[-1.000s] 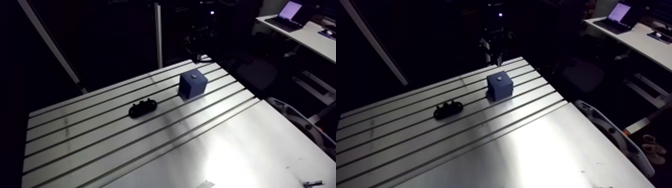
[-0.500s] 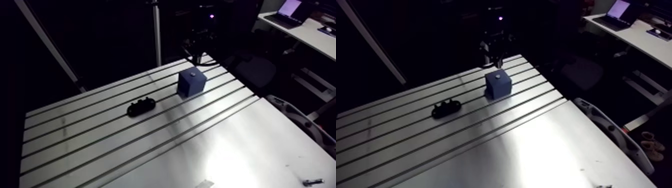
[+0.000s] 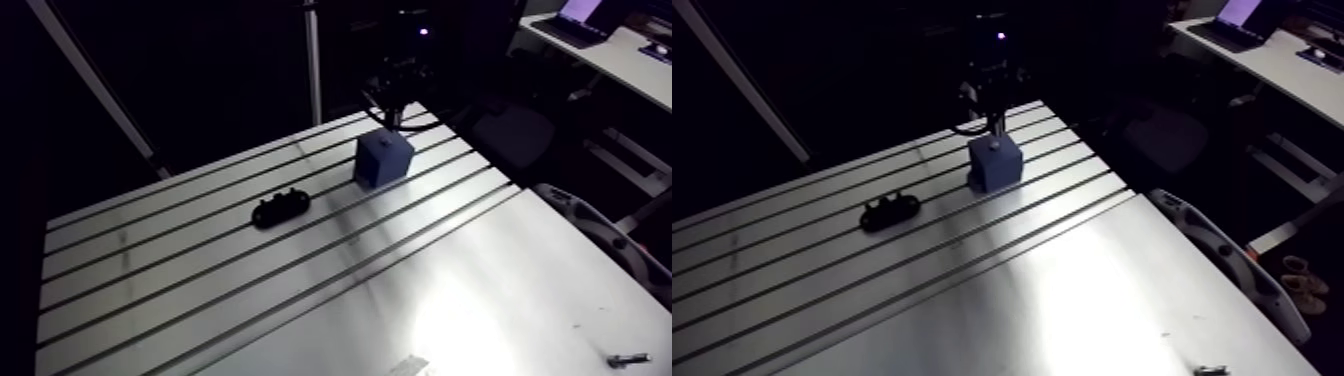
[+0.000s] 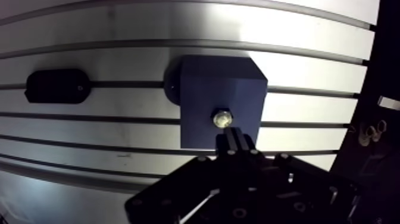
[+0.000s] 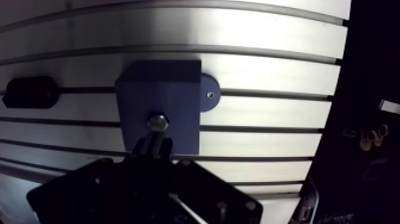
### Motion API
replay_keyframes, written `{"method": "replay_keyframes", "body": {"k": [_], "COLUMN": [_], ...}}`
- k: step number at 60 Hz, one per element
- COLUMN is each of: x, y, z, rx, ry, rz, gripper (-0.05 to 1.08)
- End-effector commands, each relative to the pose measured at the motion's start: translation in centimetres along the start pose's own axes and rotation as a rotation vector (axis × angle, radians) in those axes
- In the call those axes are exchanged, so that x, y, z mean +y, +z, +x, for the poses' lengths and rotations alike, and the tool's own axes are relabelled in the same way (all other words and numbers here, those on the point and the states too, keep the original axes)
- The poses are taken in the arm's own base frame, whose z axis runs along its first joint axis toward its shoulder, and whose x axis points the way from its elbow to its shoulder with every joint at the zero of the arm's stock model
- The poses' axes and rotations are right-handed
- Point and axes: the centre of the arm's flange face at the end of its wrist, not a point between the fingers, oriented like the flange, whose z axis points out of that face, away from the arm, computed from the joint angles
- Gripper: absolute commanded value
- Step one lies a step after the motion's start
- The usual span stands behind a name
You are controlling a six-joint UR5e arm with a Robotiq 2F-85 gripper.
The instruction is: Pick up the M10 bolt and insert it into the hex recess until seated.
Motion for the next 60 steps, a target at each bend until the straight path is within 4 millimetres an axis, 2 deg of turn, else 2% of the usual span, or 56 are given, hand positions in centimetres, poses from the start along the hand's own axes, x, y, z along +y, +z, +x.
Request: {"method": "replay_keyframes", "body": {"k": [1, 60], "x": [0.1, 0.2], "y": [0.3, 1.6], "z": [0.2, 0.9], "rx": [-0.002, -0.019], "ry": [0.0, -0.004], "rz": [0.004, 0.015], "gripper": [1.08, 1.08]}}
